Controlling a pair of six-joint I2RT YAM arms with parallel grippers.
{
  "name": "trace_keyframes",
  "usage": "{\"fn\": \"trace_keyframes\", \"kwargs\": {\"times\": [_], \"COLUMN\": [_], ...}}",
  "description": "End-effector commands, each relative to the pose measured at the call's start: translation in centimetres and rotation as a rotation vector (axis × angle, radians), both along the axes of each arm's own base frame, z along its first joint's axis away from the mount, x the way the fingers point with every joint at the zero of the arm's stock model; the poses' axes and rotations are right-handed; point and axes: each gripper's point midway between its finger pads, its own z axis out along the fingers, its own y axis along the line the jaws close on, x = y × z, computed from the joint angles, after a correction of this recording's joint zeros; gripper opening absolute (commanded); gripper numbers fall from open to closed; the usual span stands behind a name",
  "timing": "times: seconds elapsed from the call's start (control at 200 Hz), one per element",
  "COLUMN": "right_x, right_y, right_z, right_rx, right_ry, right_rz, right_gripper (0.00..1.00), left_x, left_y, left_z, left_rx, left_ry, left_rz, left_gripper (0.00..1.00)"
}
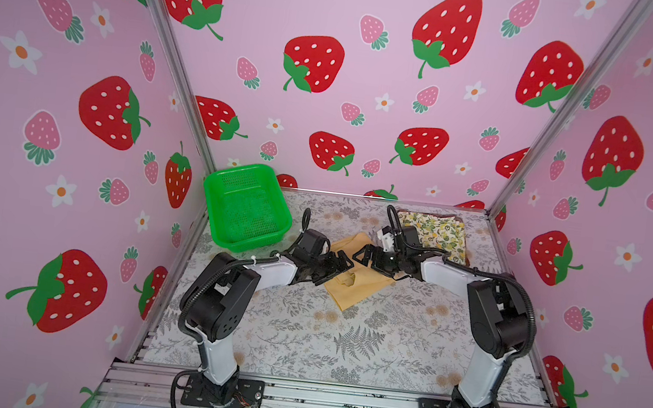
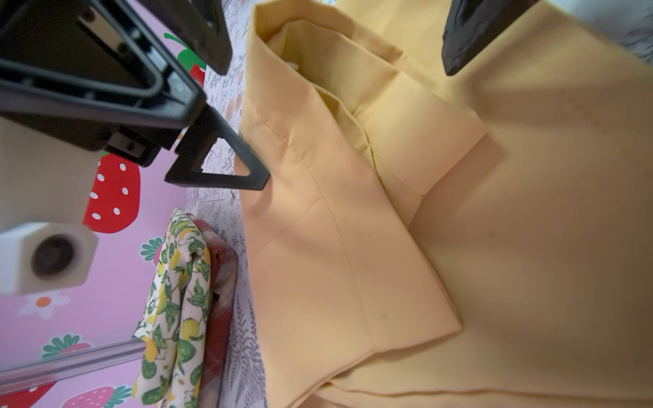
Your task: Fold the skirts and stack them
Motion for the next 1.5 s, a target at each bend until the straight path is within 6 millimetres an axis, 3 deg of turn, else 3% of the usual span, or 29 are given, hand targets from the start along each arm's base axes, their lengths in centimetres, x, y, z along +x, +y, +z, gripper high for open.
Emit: {"fn": "trace_keyframes", "kwargs": {"times": [0.0, 0.4, 0.785, 0.981, 1.226, 1.496], "right_x": [0.0, -2.3, -4.3, -4.9, -5.8, -6.9], "right_y": [0.5, 0.6, 3.0, 4.4, 6.2, 6.8], "right_z": [2.5, 2.5, 2.7, 1.7, 2.3, -0.1], "right_rx": [0.081, 0.131, 0.215, 0.237, 0.25, 0.227], "right_ry": [-0.045, -0.035, -0.054, -0.055, -0.075, -0.04], "right_rz": [0.015, 0.027, 0.087, 0.128, 0.171, 0.191], "right_gripper": [1.0, 1.0, 1.0, 1.0, 1.0, 1.0], "left_x": [1.7, 4.3, 5.9, 6.5, 7.7, 9.0], "left_y": [-1.3, 0.0, -0.2, -0.2, -0.3, -0.6], "left_z": [1.9, 1.6, 0.0, 0.5, 1.5, 1.6], "left_rx": [-0.073, -0.118, -0.169, -0.185, -0.189, -0.214], "left_ry": [-0.028, -0.013, 0.018, 0.009, -0.003, -0.004], "left_rz": [0.014, 0.082, 0.122, 0.129, 0.133, 0.137], "left_gripper": [0.94, 0.94, 0.94, 0.94, 0.94, 0.94]}}
